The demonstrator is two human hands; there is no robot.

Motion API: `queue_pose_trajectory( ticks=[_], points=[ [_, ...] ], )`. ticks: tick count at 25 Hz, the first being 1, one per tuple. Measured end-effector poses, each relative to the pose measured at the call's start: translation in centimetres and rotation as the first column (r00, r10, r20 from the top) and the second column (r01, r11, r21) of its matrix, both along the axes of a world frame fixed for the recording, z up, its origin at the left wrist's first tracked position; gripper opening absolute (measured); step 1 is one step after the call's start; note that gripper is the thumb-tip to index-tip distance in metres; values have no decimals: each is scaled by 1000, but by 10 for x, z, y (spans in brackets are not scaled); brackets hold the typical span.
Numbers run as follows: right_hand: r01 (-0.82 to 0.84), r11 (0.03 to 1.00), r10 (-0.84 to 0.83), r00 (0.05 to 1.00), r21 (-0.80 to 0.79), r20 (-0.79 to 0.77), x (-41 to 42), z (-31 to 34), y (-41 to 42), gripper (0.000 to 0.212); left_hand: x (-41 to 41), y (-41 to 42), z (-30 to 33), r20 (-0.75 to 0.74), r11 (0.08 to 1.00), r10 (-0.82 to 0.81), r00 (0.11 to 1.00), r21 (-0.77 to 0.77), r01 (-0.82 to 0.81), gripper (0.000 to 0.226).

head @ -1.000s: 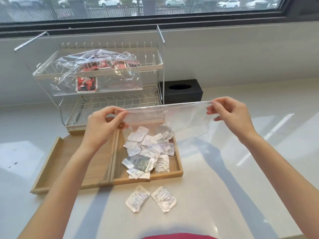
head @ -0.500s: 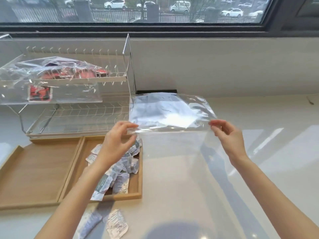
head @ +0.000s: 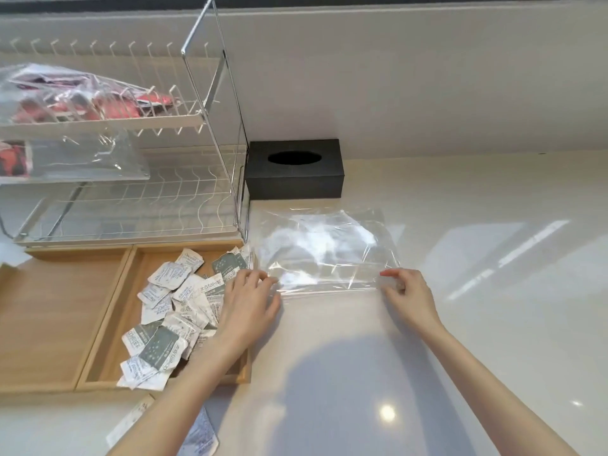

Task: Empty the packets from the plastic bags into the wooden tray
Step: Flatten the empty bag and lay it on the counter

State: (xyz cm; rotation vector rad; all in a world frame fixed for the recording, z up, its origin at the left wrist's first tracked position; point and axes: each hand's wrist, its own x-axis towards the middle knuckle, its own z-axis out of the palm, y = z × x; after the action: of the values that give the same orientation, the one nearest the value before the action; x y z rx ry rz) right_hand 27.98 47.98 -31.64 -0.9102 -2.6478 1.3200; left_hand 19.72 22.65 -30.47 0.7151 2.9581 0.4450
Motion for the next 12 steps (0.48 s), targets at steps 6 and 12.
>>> queue_pose_trajectory(
  ticks=[6, 12],
  points=[
    [-42, 917, 62, 997, 397, -38, -12, -4, -14, 39, -5, 24, -8, -93, 991, -54, 994, -126, 42, 41],
    [-349, 859, 291, 935, 375, 205, -28, -14, -25, 49, -11, 40, -18, 35, 973, -115, 993, -199, 120, 59]
  ],
)
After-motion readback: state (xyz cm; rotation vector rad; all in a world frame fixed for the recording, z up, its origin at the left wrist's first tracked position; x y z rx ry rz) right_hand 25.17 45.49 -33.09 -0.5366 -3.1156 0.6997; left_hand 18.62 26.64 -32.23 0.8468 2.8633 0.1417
